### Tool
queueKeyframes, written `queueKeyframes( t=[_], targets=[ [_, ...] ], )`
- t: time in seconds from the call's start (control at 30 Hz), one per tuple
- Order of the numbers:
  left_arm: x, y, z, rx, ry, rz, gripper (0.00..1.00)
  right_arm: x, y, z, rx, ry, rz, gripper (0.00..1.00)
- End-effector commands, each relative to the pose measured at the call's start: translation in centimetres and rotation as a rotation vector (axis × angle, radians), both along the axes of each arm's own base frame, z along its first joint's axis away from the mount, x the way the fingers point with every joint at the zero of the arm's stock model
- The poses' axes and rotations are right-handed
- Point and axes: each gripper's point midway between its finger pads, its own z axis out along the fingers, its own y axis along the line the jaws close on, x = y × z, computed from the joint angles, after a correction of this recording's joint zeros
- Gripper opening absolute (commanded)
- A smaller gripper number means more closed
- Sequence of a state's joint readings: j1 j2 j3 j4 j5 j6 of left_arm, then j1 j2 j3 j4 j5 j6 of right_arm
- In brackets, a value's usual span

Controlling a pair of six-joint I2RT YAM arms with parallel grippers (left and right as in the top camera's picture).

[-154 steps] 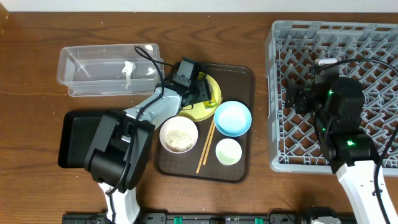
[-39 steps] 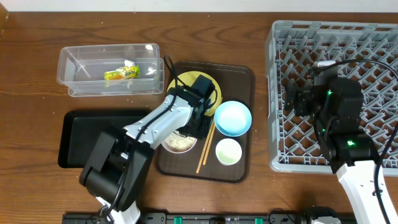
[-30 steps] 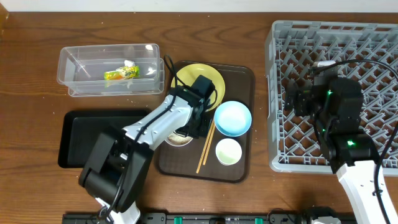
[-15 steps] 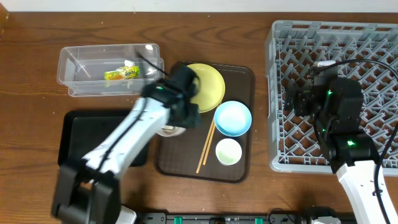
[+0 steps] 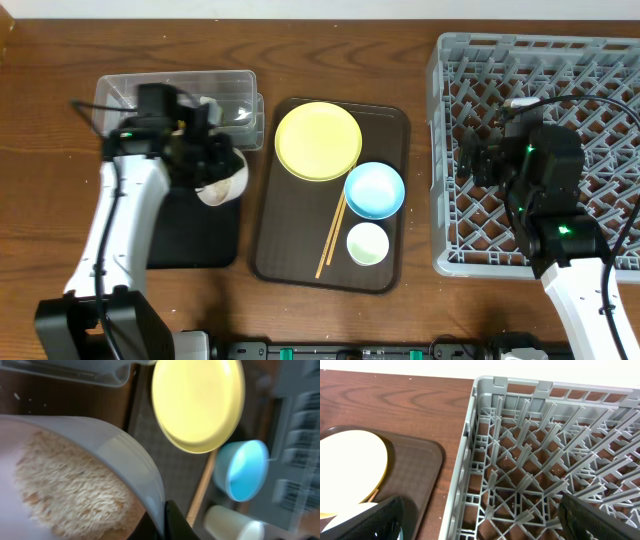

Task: Sort waste into correct bins and load items into the dishwasher rack
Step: 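Tip the white bowl over the black tray to dump the rice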

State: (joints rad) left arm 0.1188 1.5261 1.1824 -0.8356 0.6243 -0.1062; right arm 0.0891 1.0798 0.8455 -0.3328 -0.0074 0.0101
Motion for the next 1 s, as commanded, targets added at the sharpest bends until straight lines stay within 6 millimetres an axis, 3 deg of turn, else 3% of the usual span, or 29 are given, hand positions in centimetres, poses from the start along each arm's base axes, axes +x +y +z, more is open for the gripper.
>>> queueKeyframes(
  t=[0.0,0.3,0.6,0.97],
  targets=[
    [-0.6,-0.3,1.3,-0.213,-0.042,-0.042,0.06,0.3,-0.3,1.0,-0.010,-0.024,-0.003,0.97],
    [-2.1,2.9,0.9,-0.462,-0.063,0.082,0.06,0.3,-0.3,1.1,-0.023,-0.026,0.005,0.97],
    [-2.4,5.5,2.3,-0.682,-0.129,0.196,0.06,0.3,-0.3,1.0,-0.022,-0.025,0.005,0.97],
    [-2.2,6.0,5.2,-0.848,-0.204,0.213,0.06,0.3,-0.3,1.0,-0.022,-0.025,0.005,0.97]
  ],
)
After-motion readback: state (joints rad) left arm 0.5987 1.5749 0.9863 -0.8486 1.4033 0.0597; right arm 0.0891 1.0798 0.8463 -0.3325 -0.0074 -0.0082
